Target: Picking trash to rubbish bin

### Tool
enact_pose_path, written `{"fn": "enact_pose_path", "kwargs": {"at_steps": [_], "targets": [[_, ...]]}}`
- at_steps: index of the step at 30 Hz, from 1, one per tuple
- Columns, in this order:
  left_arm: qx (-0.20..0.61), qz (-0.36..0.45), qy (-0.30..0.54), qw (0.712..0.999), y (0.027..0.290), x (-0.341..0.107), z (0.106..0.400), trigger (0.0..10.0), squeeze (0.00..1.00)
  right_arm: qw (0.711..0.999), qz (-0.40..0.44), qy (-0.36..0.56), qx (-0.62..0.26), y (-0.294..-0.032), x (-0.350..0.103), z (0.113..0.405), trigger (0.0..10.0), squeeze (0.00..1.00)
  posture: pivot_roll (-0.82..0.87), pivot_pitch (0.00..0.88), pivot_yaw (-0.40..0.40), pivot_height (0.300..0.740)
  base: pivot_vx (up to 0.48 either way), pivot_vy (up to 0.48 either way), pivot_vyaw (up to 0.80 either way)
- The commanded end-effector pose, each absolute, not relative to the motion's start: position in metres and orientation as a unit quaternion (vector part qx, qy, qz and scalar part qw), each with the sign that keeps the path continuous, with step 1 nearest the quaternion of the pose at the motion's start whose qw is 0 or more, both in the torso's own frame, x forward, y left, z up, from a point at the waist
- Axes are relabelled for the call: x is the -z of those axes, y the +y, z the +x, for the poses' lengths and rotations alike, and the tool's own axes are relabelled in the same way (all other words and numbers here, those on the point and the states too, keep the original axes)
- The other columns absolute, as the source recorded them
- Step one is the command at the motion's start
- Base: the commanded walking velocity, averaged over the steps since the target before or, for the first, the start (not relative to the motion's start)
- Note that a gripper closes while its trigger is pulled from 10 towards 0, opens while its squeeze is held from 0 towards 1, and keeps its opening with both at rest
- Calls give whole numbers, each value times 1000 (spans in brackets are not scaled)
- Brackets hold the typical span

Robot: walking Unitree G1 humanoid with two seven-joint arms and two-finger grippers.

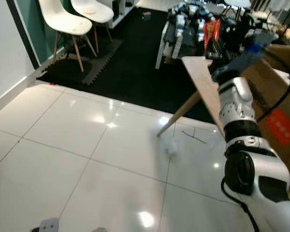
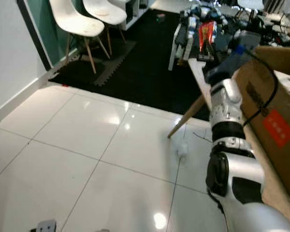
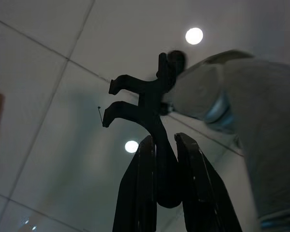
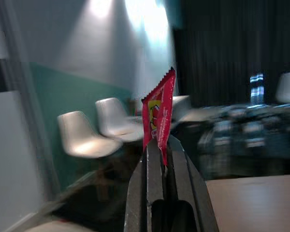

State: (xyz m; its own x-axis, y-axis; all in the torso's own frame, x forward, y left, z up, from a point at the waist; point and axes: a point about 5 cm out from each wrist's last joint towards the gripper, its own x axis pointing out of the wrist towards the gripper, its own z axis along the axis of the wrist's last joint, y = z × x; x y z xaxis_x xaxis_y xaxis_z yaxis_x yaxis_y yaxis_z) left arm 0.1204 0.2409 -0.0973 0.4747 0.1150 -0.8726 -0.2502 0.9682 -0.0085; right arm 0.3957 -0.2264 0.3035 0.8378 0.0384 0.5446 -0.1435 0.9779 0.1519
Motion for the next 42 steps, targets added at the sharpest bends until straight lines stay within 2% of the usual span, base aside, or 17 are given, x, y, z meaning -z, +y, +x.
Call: {"fn": "enact_pose_path", "kwargs": {"at_steps": [1, 6, 7, 11, 13, 20, 30, 31, 34, 38, 42], "targets": [[-110, -69, 484, 865, 245, 93, 130, 10000, 0, 948, 60, -310, -31, -230, -326, 391, 10000, 0, 184, 92, -64, 740, 0, -277, -463], [-102, -73, 446, 886, 246, 84, 151, 10000, 0, 947, 20, -320, -6, -234, -339, 387, 10000, 0, 180, 94, -64, 740, 0, -55, -733], [-94, -78, 413, 903, 245, 76, 168, 10000, 0, 944, 5, -329, 9, -237, -347, 384, 10000, 0, 179, 96, -64, 740, 0, 0, -800], [-91, -85, 393, 911, 244, 71, 178, 10000, 0, 943, -1, -331, 17, -238, -350, 383, 10000, 0, 177, 97, -66, 740, 0, 0, -800], [-68, -92, 326, 938, 242, 50, 213, 10000, 0, 944, -38, -324, 42, -242, -356, 382, 10000, 0, 173, 99, -67, 740, 0, 0, -800], [-53, -72, 207, 974, 251, 6, 262, 10000, 0, 951, -85, -296, 32, -237, -360, 383, 10000, 0, 166, 100, -68, 740, 0, 0, -800], [-42, -46, 85, 994, 266, -48, 300, 10000, 0, 964, -128, -232, -19, -221, -344, 391, 10000, 0, 164, 103, -77, 740, 0, 0, -800], [-34, -32, 43, 998, 268, -68, 311, 10000, 0, 965, -145, -213, -40, -216, -339, 392, 10000, 0, 159, 103, -77, 740, 0, 0, 0], [-26, -22, 9, 999, 268, -84, 318, 10000, 0, 965, -166, -194, -61, -211, -334, 392, 10000, 0, 159, 103, -77, 740, 0, 0, 0], [-3, -18, -90, 996, 266, -132, 335, 10000, 0, 958, -227, -145, -99, -206, -319, 390, 10000, 0, 146, 102, -75, 740, 0, 0, 0], [14, -5, -157, 987, 264, -170, 343, 10000, 0, 955, -231, -137, -124, -204, -315, 386, 10000, 0, 131, 103, -77, 740, 0, 0, 0]]}}
